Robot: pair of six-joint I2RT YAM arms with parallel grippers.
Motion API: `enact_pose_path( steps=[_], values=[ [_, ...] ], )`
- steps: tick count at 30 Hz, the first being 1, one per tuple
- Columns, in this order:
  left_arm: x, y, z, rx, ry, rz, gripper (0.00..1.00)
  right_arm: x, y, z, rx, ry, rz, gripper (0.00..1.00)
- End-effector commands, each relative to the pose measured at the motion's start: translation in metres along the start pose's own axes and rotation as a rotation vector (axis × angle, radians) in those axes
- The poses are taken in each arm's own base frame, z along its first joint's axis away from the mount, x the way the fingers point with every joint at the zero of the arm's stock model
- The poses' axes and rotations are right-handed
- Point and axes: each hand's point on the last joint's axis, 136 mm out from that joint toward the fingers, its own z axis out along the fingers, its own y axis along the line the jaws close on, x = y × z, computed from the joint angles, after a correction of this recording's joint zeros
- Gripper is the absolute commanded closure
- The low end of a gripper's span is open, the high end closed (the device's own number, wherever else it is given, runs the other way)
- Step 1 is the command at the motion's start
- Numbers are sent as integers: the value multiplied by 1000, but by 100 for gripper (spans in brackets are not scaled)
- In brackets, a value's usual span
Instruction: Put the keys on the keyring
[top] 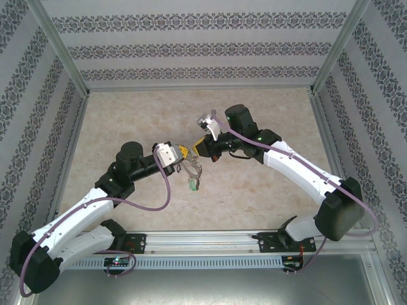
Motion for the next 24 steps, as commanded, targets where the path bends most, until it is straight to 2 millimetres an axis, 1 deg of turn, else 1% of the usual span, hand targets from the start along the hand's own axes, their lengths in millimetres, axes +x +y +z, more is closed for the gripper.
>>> enact_pose_path(
  steps=[1,2,3,4,6,8,10,13,15,16,17,19,22,24],
  values=[
    [-16,9,-2,-41,-58,16,100,5,-16,-11,88,-8,40,100],
    [-14,9,-2,-44,-54,15,100,9,-29,-14,146,0,63,100],
    [-13,8,-2,-44,-53,17,100,15,-41,-17,208,12,87,96],
    [-14,8,-4,-47,-53,19,100,22,-55,-22,282,32,115,88],
    [-11,7,-8,-52,-39,27,100,32,-72,-30,370,52,165,83],
    [-6,7,-14,-67,-13,43,100,42,-91,-40,467,41,250,70],
    [-1,6,-21,-74,10,56,100,48,-99,-46,504,31,317,67],
    [10,2,-30,-77,54,59,100,63,-119,-58,560,-16,489,65],
    [19,-2,-35,-78,84,54,100,71,-118,-54,477,-7,561,64],
    [24,-3,-39,-81,103,50,100,79,-117,-49,463,30,581,66],
    [31,-4,-42,-86,127,43,100,85,-114,-43,467,79,561,67],
    [42,-5,-49,-101,170,29,100,104,-105,-24,515,200,486,68],
    [55,-7,-61,-131,199,7,100,127,-91,15,475,249,496,76],
    [62,-8,-69,-156,211,-1,100,140,-85,38,462,286,470,76]
  ],
)
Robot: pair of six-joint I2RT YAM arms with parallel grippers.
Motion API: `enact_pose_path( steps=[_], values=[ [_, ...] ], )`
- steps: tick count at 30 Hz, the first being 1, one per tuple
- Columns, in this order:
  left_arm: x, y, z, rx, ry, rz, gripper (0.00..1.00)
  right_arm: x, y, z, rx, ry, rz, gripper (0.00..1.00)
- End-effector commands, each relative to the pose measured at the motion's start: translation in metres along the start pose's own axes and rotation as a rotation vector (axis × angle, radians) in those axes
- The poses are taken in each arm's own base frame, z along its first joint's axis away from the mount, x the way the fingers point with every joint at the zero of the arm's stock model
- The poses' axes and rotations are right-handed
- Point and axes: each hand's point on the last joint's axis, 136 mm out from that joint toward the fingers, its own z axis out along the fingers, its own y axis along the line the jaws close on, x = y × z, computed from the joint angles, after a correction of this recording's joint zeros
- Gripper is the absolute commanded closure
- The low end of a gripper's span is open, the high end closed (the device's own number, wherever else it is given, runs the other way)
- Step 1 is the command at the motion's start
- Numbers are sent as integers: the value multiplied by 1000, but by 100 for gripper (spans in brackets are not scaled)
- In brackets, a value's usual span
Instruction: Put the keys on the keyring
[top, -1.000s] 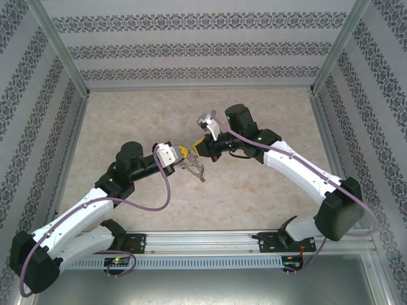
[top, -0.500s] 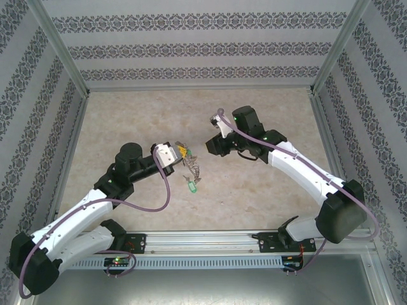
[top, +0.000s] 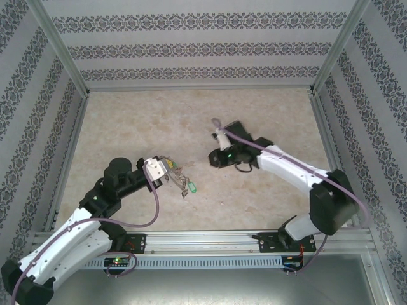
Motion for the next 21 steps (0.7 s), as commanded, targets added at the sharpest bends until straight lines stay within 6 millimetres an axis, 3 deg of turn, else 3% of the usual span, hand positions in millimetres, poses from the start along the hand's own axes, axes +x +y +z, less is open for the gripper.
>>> enact_pose_path(
  steps=[1,5,8,14,21],
  values=[
    [17,6,-15,-64,51,-19,100,24,6,35,41,71,-15,76],
    [28,3,-34,-83,89,-28,100,40,34,78,-1,155,-96,73],
    [39,1,-46,-106,123,-39,100,40,46,96,7,177,-115,71],
    [45,5,-53,-146,135,-60,100,21,48,91,40,129,-96,66],
    [50,13,-43,-147,190,-68,100,26,47,101,56,166,-65,66]
  ],
)
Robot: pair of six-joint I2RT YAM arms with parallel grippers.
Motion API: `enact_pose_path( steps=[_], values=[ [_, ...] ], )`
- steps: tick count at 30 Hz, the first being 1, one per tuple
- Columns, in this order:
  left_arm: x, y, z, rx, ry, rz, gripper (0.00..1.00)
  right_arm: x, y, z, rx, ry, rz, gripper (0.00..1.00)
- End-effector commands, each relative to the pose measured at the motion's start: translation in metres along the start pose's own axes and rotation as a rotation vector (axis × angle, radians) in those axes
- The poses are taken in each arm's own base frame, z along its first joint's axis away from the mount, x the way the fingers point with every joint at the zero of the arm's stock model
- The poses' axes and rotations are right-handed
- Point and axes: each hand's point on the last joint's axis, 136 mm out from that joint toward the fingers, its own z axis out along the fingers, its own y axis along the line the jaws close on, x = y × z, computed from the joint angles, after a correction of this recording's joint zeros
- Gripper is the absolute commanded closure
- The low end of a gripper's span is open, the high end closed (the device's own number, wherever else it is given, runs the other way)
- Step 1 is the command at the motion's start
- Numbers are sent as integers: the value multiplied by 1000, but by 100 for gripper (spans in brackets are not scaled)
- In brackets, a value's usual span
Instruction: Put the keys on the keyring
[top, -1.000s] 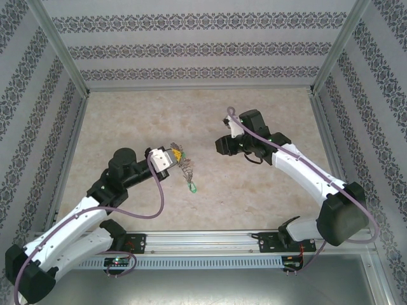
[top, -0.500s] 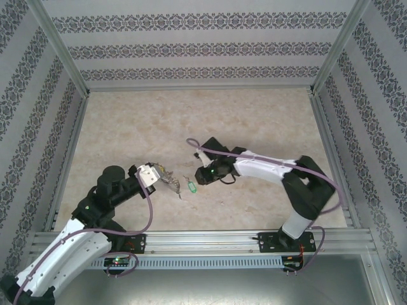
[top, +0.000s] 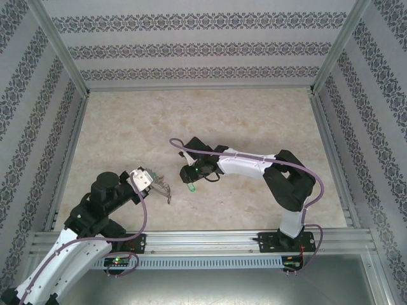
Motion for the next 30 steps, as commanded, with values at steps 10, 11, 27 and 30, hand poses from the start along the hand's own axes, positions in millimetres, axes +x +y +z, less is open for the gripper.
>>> enact_pose_path(
  steps=[10,11,27,30],
  values=[
    [1,19,4,-59,35,-65,100,16,-8,16,54,80,89,71],
    [1,20,4,-59,36,-68,100,17,-8,17,55,84,91,72],
    [-4,21,4,-50,14,-94,100,17,-10,28,67,109,100,78],
    [-5,21,3,-50,16,-98,100,18,-12,28,72,111,103,79]
  ],
)
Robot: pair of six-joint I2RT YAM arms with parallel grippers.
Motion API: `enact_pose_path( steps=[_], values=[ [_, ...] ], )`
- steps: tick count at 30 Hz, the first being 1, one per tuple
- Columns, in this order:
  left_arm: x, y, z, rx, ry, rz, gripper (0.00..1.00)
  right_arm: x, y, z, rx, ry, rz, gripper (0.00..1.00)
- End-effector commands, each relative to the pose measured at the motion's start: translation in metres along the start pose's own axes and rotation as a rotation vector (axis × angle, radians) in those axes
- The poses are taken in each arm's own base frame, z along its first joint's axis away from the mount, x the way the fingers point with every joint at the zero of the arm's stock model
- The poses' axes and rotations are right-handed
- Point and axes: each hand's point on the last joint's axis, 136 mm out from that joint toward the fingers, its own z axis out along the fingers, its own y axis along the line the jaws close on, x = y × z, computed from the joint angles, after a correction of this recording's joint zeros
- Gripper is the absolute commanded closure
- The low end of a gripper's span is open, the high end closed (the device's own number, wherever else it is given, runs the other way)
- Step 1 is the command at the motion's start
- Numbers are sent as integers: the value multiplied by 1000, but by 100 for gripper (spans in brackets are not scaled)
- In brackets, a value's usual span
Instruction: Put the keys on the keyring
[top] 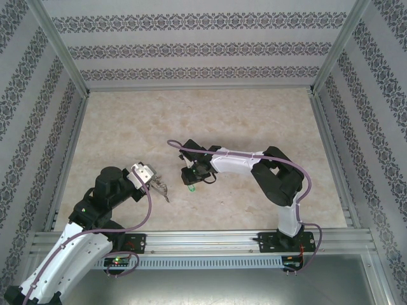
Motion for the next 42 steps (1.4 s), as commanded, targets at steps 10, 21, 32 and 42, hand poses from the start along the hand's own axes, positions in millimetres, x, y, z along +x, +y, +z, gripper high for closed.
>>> enact_pose_path(
  steps=[10,21,32,42],
  values=[
    [-28,9,-9,-16,-85,-29,100,-4,10,-24,-21,-89,-80,100],
    [-82,-1,-4,120,-247,65,100,-13,23,-123,-53,-491,-581,100],
    [-124,-14,14,275,-364,126,100,11,40,-193,-307,-585,-746,100],
    [-151,-39,27,371,-417,189,100,-1,59,-205,-368,-572,-750,100]
  ],
)
